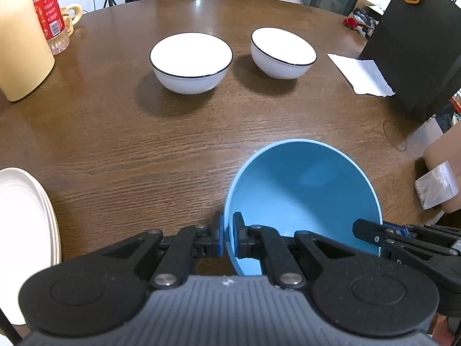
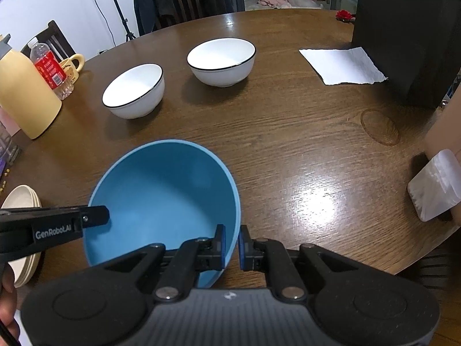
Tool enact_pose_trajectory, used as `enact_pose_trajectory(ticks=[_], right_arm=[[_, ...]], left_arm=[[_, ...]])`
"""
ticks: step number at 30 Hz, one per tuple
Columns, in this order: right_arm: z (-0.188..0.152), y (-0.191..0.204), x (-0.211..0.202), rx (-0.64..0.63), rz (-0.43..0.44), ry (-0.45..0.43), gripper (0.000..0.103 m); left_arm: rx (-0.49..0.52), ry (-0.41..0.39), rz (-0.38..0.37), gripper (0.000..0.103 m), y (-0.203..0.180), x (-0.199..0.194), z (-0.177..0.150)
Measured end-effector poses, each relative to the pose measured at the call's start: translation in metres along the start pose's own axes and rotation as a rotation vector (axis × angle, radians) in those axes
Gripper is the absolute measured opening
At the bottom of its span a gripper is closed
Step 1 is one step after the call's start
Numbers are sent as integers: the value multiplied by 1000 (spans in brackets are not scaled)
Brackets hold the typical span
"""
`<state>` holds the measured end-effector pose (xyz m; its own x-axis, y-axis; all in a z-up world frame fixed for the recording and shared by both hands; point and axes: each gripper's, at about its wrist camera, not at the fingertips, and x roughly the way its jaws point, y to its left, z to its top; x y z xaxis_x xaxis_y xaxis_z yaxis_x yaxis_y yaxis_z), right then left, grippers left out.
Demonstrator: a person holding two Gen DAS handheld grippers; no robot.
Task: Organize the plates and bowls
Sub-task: 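Carry the blue bowl with both grippers toward the cream plate stack and lower it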
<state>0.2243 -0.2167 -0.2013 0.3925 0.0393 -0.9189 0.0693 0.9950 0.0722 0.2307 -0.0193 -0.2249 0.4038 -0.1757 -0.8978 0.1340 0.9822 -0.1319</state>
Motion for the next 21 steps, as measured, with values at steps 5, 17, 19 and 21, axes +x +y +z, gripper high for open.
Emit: enact_pose_trajectory(ticks=[5,17,19,21], right_arm=[[-2,-1,4,1,4,2,9],[-4,-6,9,4,11,2,9],[-4,-7,9,5,12,1,9],[-5,-7,10,6,13,-1,9]], left_arm=[[2,7,1,7,0,3,-1],[9,20,5,7,-3,9,-2],[9,23,5,7,-3,9,-3],[10,20,5,7,-4,9,-3]])
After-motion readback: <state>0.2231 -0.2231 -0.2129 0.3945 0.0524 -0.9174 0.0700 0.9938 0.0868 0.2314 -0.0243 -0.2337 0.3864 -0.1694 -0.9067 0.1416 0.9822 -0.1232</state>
